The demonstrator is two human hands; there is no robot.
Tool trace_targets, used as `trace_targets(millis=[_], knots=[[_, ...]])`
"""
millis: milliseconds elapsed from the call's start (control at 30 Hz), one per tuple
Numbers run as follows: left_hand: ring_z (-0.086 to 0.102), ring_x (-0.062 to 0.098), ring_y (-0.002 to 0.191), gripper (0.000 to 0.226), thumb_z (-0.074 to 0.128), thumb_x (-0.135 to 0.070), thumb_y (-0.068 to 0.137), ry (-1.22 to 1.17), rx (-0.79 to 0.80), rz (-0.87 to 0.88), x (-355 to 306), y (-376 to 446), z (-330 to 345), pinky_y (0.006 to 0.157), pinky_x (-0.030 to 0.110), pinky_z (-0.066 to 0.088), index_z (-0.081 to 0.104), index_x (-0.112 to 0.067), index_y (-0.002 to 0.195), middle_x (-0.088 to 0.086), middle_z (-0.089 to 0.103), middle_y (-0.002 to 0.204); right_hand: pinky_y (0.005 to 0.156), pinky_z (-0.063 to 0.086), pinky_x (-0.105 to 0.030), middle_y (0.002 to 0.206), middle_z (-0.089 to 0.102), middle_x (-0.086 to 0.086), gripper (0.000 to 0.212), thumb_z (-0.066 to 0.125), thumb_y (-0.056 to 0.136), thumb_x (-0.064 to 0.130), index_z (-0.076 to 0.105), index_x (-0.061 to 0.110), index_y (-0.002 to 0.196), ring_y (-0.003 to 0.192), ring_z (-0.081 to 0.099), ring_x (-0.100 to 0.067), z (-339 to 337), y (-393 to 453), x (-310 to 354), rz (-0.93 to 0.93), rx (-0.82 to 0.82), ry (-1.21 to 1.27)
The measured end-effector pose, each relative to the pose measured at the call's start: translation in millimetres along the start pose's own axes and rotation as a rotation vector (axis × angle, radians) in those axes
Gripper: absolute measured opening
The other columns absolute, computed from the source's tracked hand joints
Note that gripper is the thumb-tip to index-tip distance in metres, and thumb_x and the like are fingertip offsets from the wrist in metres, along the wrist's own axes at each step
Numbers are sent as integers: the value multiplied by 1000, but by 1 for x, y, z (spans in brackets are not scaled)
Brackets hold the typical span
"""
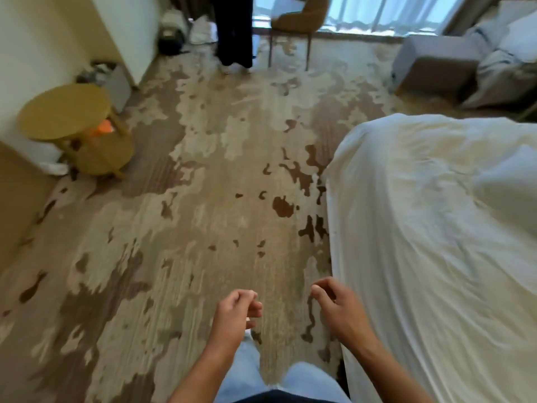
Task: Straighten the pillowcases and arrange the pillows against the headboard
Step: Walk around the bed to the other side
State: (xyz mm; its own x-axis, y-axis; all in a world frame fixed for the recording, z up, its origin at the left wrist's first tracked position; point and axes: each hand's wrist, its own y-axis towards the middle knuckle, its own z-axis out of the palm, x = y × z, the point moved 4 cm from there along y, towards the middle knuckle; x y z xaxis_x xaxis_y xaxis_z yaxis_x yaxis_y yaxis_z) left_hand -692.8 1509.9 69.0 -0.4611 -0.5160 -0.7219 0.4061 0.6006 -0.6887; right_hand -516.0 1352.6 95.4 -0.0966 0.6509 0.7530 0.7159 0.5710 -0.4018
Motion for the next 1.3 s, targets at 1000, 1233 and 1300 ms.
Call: trace_targets(millis=[1000, 1233, 1300], knots=[[74, 25, 83, 24, 57, -24, 102, 271, 276, 61, -617, 604, 312, 77, 40, 59, 76, -10, 98, 14, 77, 91, 73, 51, -15, 93, 74, 17, 14, 59, 103, 37, 73, 33, 102, 89, 66, 7, -307, 775, 201, 115, -377, 229], [72, 21, 79, 20, 58, -22, 100, 567, 615, 23, -731, 710, 498, 75, 35, 57, 74, -11, 92, 10, 77, 85, 80, 54, -27, 87, 73, 19, 16, 62, 100, 35, 72, 35, 87, 85, 66, 2, -375, 860, 182, 437, -595, 306], [70, 18, 74, 20, 60, -20, 98, 653, 720, 19, -753, 723, 556, 70, 33, 56, 74, -9, 89, 11, 76, 83, 78, 51, -26, 86, 73, 21, 14, 64, 98, 35, 71, 37, 86, 83, 66, 3, -392, 871, 174, 539, -685, 351]])
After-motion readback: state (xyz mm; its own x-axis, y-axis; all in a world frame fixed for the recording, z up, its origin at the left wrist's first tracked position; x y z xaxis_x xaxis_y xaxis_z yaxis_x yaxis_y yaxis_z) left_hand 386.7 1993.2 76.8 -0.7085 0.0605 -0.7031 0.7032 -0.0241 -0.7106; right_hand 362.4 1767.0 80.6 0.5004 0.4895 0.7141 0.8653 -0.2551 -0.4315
